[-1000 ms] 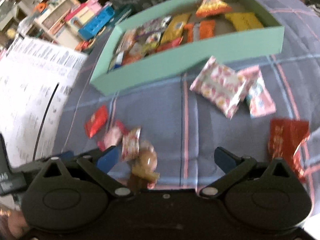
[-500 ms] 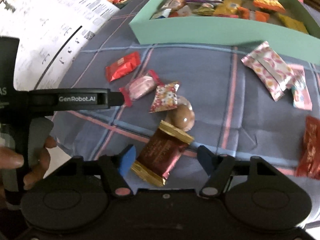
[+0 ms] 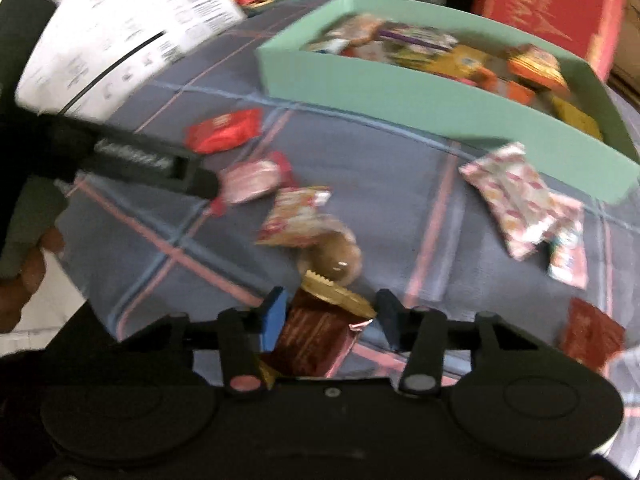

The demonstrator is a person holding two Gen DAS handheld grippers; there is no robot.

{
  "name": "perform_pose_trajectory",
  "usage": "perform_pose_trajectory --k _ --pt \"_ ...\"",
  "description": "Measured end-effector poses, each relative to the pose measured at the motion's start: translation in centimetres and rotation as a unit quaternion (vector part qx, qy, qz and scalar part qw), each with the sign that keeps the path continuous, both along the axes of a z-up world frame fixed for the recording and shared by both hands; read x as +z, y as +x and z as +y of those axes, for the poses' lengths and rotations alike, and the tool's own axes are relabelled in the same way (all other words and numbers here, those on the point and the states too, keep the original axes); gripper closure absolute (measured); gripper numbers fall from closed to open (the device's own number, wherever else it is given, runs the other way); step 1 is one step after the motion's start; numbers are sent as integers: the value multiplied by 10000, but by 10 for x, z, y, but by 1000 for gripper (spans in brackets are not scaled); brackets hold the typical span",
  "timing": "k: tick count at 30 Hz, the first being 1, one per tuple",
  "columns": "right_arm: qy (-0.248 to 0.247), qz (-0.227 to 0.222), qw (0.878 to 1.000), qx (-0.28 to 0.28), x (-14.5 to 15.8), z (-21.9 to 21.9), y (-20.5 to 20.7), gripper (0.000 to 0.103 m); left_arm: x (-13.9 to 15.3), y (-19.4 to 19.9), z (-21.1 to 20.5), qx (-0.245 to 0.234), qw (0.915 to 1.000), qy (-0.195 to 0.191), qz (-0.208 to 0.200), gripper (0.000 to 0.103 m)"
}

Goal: Organize snacks
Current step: 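Grasp the pink wrapped candy with the left tool while the right tool grasps the brown chocolate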

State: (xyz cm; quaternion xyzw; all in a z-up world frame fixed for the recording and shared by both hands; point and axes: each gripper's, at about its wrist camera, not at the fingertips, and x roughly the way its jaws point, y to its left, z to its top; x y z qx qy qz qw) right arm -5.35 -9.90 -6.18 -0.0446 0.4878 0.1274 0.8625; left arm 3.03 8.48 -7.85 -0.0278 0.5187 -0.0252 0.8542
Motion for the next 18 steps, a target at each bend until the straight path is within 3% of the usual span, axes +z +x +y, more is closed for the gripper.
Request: perform_pose_trajectory --k 3,8,11,13,15,18 --pt "84 -34 9996 -284 -2 -20 1 56 -1 4 -13 -360 9992 161 -38 2" --pt "271 -44 9981 -551 -4 -44 3 76 -6 16 -34 -961 9942 487 -38 15" --pt "399 -9 9976 -570 -4 -51 4 76 -7 21 -43 -1195 9916 493 -29 20" --pt "560 62 9963 -652 -3 -58 4 74 -6 23 -48 -1287 9909 396 -77 35" --pt "667 72 9945 -801 -2 -65 4 72 -3 22 -54 -1400 9897 253 -161 72" --pt "800 147 9919 -976 4 -77 -1 67 -2 20 -62 -1420 9893 252 -229 73"
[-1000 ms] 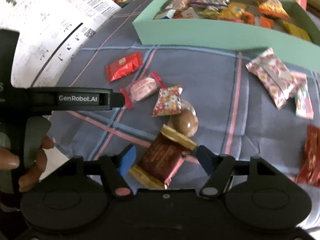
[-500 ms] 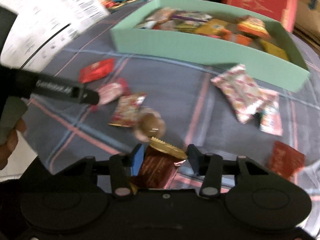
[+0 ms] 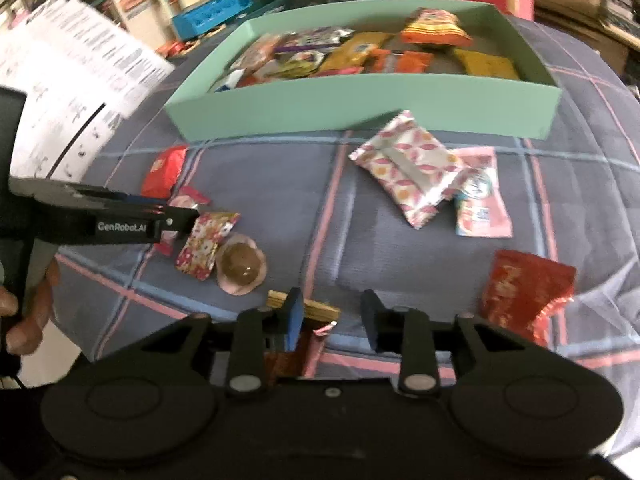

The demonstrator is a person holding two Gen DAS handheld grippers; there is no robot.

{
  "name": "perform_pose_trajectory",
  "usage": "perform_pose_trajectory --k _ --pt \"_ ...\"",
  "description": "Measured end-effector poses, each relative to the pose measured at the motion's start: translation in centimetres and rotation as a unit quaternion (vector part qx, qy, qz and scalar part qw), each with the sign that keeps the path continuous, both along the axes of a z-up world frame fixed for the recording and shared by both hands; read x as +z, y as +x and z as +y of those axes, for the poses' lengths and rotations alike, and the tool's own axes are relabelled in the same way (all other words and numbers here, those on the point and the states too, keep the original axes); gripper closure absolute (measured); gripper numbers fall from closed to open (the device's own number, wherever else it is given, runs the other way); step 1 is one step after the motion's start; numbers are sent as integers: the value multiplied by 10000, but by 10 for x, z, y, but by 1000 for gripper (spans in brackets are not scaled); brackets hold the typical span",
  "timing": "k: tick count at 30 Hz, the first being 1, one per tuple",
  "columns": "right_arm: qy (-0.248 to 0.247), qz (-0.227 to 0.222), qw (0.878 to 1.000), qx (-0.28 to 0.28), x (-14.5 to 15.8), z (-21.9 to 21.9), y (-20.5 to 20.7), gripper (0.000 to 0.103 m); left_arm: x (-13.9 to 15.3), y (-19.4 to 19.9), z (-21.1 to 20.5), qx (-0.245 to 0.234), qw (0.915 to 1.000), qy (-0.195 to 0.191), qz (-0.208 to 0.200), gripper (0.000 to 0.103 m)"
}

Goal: Organize snacks
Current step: 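Grasp the pink wrapped candy with the left tool while the right tool grasps the brown chocolate, then carry both snacks into the green box and open both tools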

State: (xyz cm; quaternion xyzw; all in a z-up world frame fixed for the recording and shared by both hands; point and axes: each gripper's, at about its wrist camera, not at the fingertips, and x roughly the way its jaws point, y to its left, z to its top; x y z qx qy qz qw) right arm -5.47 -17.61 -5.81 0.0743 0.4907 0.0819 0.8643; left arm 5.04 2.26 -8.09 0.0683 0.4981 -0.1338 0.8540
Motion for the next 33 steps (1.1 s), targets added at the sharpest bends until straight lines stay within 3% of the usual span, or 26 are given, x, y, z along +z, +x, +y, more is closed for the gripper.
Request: perform_pose_trajectory --k 2,7,11,15,17,19,26,33 --pt "113 91 9999 -58 3 -4 -4 61 -1 -1 1 70 9999 -70 -16 73" --pt "228 456 9986 147 2 7 -11 58 0 -5 13 196 9990 -385 70 73" --pt "-113 467 9977 468 -1 34 -12 37 0 -11 22 277 9984 -491 94 73" --pt "-1004 172 9900 973 -5 64 -14 43 0 -16 32 394 9976 -560 111 73" --pt "-1154 -17 9864 1173 -4 70 -15 64 0 -17 34 436 9973 -577 110 73" --pt "-1165 -8 9866 1145 -2 68 -14 66 1 -18 34 498 9970 -580 106 73" --pt "-514 98 9971 549 6 36 -9 66 4 -23 39 626 9956 -679 156 74" --pt "32 -10 9996 296 21 20 1 66 25 -25 42 633 9948 -797 -30 74"
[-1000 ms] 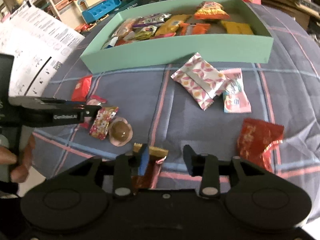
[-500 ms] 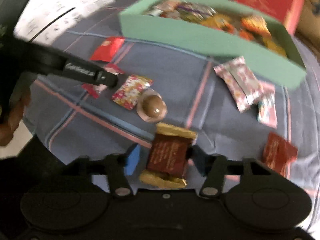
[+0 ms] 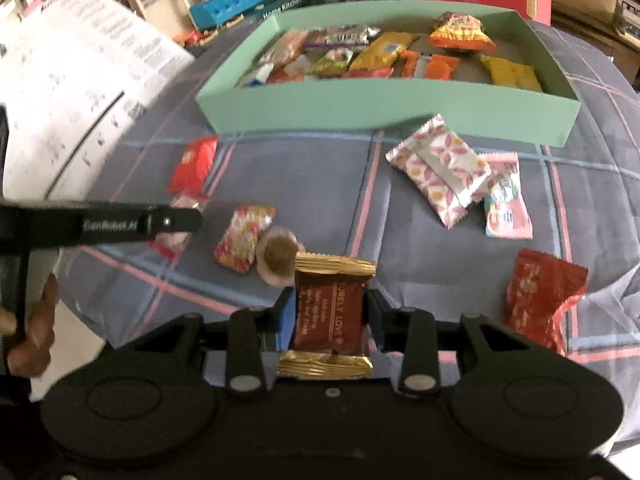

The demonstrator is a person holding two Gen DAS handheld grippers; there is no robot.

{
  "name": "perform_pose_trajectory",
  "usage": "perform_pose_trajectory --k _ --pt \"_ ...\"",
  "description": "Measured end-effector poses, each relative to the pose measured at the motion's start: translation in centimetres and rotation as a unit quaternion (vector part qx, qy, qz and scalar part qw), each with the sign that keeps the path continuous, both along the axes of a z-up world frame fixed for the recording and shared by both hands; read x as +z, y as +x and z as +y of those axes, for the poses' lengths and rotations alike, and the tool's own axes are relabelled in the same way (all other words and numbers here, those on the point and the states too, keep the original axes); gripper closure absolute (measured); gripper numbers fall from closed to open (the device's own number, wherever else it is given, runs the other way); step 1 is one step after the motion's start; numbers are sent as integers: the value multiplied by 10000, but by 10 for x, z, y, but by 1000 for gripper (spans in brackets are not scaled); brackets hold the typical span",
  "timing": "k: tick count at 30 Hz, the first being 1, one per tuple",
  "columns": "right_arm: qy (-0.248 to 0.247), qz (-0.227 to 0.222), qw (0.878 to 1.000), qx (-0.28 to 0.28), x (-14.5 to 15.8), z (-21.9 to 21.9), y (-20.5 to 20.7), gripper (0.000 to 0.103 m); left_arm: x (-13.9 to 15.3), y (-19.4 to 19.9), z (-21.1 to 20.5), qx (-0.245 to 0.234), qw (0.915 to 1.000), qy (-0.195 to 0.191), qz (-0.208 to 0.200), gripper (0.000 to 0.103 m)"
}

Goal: Organize snacks
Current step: 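Carry both snacks into the green box and open both tools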

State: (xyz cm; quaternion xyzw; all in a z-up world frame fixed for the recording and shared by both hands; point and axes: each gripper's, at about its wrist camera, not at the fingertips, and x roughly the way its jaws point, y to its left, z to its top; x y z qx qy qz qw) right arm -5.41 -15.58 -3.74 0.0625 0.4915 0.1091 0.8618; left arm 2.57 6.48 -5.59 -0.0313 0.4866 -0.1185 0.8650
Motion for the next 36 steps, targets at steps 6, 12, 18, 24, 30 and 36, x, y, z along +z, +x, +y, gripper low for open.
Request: perform_pose_trajectory --k 6,12,18,24,30,36 --pt "401 -334 9986 -105 27 -5 31 66 26 16 7 84 9996 -82 -260 74" --pt "780 -680 9944 -216 53 -2 75 66 54 48 2 56 9983 -63 -575 74" --pt "910 -925 9908 -383 69 -8 116 66 71 87 -17 -29 9972 -37 -744 74" --pt "970 -913 9889 -654 68 -25 155 66 66 124 -38 -97 9981 -115 -592 74" --pt "1021 -823 9875 -870 54 -39 184 66 51 148 -56 -174 9989 -107 -418 74" --pt "1025 -898 9859 -975 43 -42 201 46 37 160 -68 4 9994 137 -306 36"
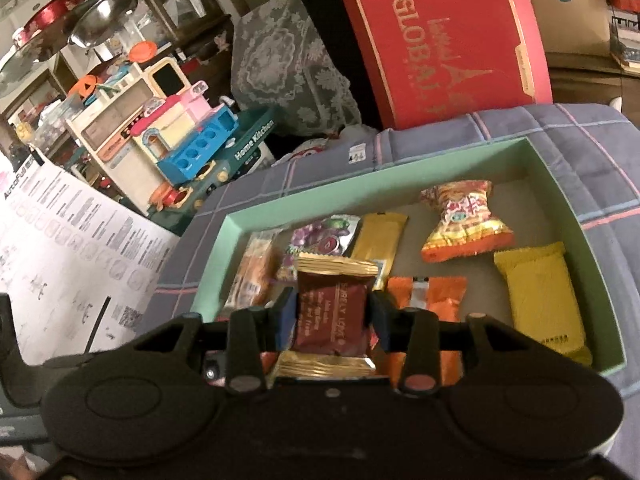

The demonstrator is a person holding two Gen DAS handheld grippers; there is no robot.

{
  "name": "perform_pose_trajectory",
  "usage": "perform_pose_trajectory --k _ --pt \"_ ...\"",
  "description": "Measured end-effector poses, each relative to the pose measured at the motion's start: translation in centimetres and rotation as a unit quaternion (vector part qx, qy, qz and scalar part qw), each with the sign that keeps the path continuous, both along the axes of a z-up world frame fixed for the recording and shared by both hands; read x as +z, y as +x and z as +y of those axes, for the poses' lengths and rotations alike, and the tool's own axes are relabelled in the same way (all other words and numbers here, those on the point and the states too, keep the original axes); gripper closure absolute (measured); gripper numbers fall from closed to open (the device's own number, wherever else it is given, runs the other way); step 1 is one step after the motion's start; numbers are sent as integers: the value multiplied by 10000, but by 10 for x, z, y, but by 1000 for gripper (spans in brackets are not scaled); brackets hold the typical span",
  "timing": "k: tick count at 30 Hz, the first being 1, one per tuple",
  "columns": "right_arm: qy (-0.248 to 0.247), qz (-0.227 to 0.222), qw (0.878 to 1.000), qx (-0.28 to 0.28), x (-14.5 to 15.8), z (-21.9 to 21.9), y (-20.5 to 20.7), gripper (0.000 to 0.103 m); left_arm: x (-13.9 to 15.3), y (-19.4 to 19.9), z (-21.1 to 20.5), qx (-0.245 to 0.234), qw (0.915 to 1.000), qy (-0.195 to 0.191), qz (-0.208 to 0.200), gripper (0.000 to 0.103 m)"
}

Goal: Organize snacks
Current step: 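Carry both snacks into the green box and open both tools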

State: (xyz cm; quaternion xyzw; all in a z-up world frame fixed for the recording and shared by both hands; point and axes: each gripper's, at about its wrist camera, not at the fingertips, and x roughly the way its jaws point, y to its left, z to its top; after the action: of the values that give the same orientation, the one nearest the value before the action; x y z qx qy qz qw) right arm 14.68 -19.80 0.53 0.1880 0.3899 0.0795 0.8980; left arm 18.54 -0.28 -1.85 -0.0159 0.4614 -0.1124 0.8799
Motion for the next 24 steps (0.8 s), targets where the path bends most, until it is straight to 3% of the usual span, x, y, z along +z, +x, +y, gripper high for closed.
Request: perform_pose_trajectory --k 2,14,24 --pt "25 -20 10000 -55 -2 -1 1 22 -3 -1 1 170 9997 125 -94 12" --pt "40 45 9992 -388 -6 -11 -20 4 -4 -12 11 339 9993 151 -102 3" --pt "-106 -82 9997 -200 12 3 -51 0 10 -42 25 354 9991 148 -205 0"
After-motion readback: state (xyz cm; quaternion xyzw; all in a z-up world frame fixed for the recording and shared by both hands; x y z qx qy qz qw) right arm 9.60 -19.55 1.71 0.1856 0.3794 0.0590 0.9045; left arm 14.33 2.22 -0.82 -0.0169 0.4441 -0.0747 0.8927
